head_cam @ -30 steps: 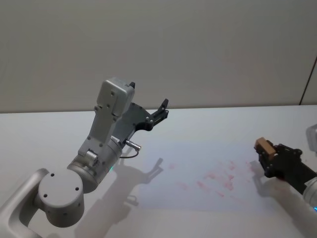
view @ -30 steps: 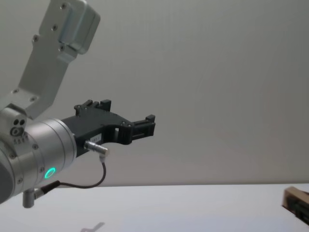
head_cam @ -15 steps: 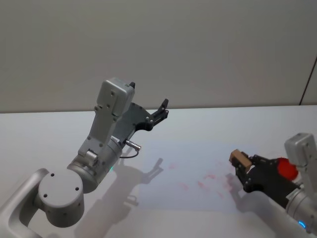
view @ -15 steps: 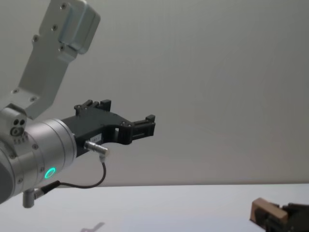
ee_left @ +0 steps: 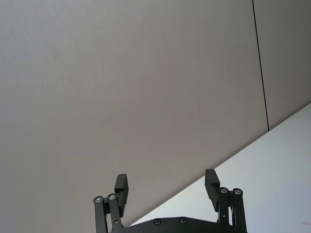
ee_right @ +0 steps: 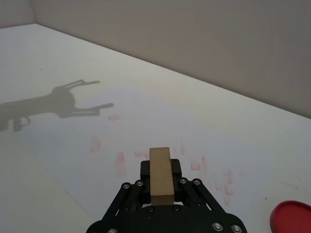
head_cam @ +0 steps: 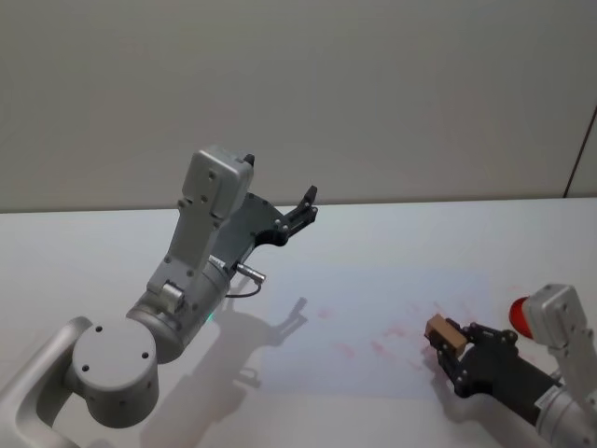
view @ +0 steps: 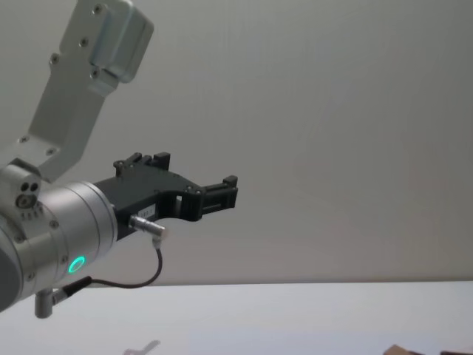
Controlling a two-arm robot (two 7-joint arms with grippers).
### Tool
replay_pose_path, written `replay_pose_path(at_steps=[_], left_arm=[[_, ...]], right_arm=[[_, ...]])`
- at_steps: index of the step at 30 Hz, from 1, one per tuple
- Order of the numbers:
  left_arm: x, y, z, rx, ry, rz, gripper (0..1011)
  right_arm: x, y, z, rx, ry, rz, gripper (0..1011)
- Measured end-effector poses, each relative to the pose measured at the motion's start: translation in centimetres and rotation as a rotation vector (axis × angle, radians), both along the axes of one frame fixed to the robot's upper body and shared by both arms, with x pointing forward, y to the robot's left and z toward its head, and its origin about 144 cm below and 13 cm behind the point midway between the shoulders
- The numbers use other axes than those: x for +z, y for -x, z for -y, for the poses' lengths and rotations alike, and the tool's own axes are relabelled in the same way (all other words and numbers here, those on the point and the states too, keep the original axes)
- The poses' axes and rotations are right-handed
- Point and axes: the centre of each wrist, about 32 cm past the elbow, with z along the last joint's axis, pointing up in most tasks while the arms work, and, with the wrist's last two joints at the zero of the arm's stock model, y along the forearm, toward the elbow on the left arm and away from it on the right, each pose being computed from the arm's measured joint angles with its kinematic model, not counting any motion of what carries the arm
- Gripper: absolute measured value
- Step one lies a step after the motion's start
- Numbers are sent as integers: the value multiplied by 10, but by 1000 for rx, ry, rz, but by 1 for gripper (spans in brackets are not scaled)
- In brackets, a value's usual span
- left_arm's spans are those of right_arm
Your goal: Use the one hand to pick up the stamp and affix it onto the A4 paper.
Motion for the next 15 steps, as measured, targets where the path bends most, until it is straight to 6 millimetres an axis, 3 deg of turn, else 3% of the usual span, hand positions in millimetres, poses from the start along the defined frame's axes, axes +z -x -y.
replay_pose_path(at_steps=[15], left_arm=[[0, 0, 0, 0, 0, 0, 1001]], right_arm=[[-10, 12, 3, -7, 26, -26, 221]])
